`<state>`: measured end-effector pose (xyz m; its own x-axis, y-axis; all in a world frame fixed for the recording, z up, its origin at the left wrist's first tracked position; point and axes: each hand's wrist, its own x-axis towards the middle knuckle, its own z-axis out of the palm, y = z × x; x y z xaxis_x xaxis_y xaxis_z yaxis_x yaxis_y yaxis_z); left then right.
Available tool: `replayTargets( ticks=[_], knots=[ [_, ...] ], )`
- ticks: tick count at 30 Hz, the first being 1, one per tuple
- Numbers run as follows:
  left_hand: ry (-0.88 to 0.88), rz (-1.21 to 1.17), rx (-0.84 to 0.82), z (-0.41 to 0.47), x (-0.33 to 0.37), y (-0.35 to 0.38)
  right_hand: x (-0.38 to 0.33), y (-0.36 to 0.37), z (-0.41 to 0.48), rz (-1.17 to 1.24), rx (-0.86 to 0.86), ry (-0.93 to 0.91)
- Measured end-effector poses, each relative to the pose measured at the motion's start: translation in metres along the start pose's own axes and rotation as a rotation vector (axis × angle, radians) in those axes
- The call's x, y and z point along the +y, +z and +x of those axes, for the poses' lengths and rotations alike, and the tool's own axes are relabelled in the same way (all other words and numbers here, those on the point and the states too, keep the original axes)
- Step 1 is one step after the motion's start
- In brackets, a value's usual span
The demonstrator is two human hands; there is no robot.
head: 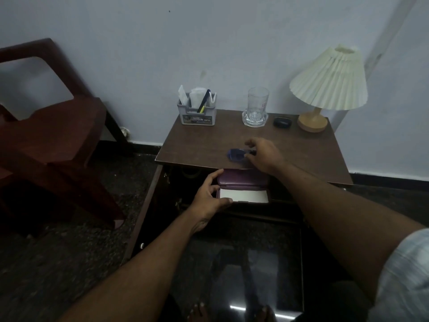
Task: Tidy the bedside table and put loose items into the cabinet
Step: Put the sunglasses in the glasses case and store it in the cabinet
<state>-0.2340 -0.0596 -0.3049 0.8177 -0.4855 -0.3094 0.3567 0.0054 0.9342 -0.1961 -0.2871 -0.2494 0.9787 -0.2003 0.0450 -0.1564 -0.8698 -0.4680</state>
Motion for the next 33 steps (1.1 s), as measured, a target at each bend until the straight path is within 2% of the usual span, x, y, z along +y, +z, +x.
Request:
replayTargets(
  ticks=[6, 16, 24, 33],
  knots=[
    [-0.017, -0.015, 0.016, 0.001, -0.003, -0.004, 0.000, 0.002, 0.007, -0.144, -0.088, -0.001],
    [-0.021, 0.024, 0.026, 0.003, 0.000, -0.003, -0.005, -0.004, -0.003, -0.131, 0.025, -0.040],
    [-0.007, 0.013, 0.029, -0.004, 0.006, -0.001, -0.023, -0.039, -0.025, -0.010, 0.125, -0.215],
    [-0.031, -0.007, 0.027, -0.011, 0.011, 0.004, -0.030, -0.032, -0.074, -0.060, -0.076, -0.314]
  ],
)
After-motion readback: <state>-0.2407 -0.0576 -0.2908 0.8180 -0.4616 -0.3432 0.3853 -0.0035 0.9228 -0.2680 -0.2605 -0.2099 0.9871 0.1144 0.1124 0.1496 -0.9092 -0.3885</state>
